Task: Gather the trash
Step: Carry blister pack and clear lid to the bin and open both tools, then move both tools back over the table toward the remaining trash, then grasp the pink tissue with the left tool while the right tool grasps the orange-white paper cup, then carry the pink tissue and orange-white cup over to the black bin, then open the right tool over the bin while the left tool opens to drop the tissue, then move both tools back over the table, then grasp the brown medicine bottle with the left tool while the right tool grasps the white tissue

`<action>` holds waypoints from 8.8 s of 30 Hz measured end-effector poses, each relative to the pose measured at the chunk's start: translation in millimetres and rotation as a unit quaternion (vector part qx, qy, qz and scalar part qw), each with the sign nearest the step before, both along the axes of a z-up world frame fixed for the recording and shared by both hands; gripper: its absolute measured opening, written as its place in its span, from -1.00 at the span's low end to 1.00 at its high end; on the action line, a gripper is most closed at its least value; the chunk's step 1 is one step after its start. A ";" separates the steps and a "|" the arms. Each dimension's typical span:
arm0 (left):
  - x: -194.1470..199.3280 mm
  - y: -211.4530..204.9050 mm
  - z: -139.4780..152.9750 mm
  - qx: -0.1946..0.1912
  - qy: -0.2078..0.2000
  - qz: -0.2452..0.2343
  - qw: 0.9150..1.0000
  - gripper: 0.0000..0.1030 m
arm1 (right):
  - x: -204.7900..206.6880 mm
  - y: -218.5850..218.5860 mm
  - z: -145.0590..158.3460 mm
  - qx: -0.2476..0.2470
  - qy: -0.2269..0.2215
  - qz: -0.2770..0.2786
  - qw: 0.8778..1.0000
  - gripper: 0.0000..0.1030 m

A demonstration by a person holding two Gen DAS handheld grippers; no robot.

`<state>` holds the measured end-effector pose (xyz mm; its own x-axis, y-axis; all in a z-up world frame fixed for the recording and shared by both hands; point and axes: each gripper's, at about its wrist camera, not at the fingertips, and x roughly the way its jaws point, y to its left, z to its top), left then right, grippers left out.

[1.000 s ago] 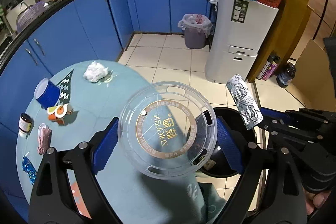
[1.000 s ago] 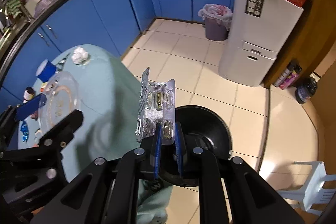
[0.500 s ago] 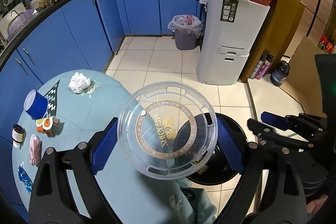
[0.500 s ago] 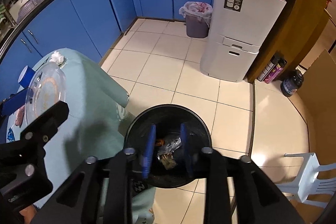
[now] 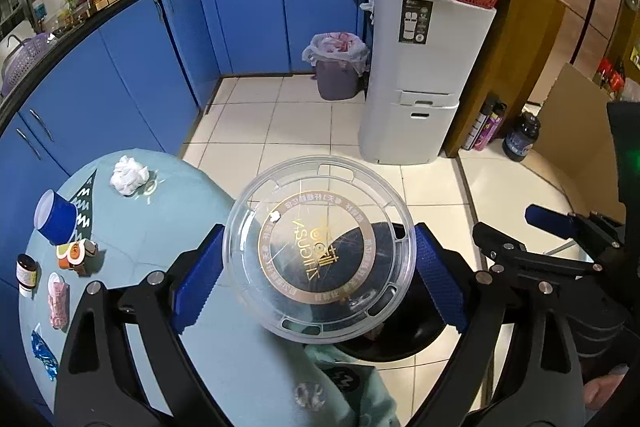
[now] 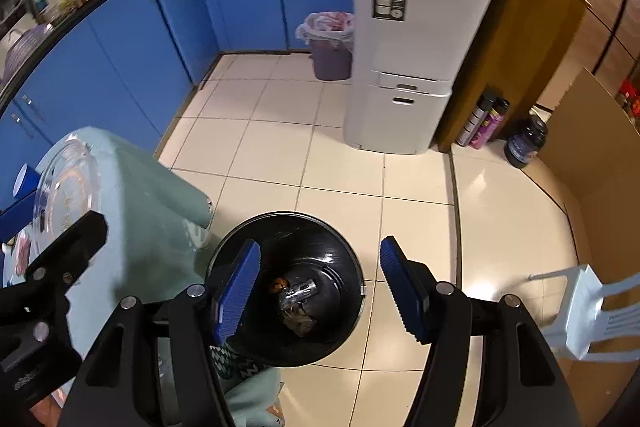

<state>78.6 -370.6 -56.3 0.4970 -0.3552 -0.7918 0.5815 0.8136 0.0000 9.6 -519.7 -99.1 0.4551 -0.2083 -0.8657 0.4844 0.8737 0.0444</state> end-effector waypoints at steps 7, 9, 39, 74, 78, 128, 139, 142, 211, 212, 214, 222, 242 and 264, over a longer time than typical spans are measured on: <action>2.5 2.3 5.2 -0.012 -0.006 0.012 1.000 0.94 | -5.2 -8.9 0.8 0.002 -0.004 -0.015 1.000 0.19; 4.4 5.6 4.7 -0.012 -0.003 0.017 1.000 0.94 | -4.2 -6.4 1.0 0.002 -0.004 -0.013 1.000 0.19; 77.1 250.4 -16.2 0.008 -0.001 0.262 0.965 0.94 | 123.9 208.0 11.4 -0.008 -0.025 0.224 0.974 0.19; 128.2 355.5 -96.0 -0.006 0.106 0.341 0.934 -0.33 | 216.8 355.1 -30.0 -0.033 -0.004 0.546 0.837 0.19; 129.4 358.2 -95.4 -0.007 0.105 0.344 0.933 -0.36 | 220.2 360.4 -34.6 -0.032 -0.006 0.550 0.835 0.18; 77.6 302.6 -34.5 -0.008 0.049 0.308 0.950 -0.49 | 145.4 295.2 8.6 -0.105 -0.033 0.490 0.865 -0.48; 63.2 252.2 -17.6 0.003 0.032 0.262 0.964 -0.49 | 118.7 242.7 20.9 -0.109 -0.040 0.445 0.888 -0.48; 58.8 236.1 -13.8 0.005 0.029 0.247 0.969 -0.49 | 110.1 224.1 22.4 -0.109 -0.040 0.429 0.896 -0.48; -10.0 -23.2 29.7 -0.016 -0.053 -0.031 0.998 0.93 | 12.7 -0.8 4.7 -0.151 0.009 0.163 0.975 0.39; -10.4 -23.0 29.6 -0.009 -0.060 -0.026 0.998 0.93 | 13.1 -1.5 4.1 -0.151 0.010 0.162 0.975 0.39; -6.9 -20.7 27.0 -0.010 -0.047 -0.023 0.999 0.93 | 13.8 -2.6 2.5 -0.149 0.011 0.159 0.976 0.39; 2.0 -5.1 27.1 -0.013 -0.039 -0.002 0.999 0.93 | 18.4 1.8 3.9 -0.144 0.007 0.163 0.976 0.39; 47.5 159.7 29.1 0.002 -0.065 0.159 0.985 0.91 | 101.7 126.0 26.1 -0.113 -0.042 0.284 0.951 0.39; 134.7 363.8 -18.1 0.031 -0.039 0.303 0.952 0.75 | 238.8 287.7 -4.0 -0.093 -0.034 0.373 0.923 0.39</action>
<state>213.3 -6.8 -74.4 0.6533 0.0617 -0.7545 0.0013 0.9966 0.0827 248.4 -232.0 -103.1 0.5841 0.0417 -0.8106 -0.2521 0.9586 -0.1323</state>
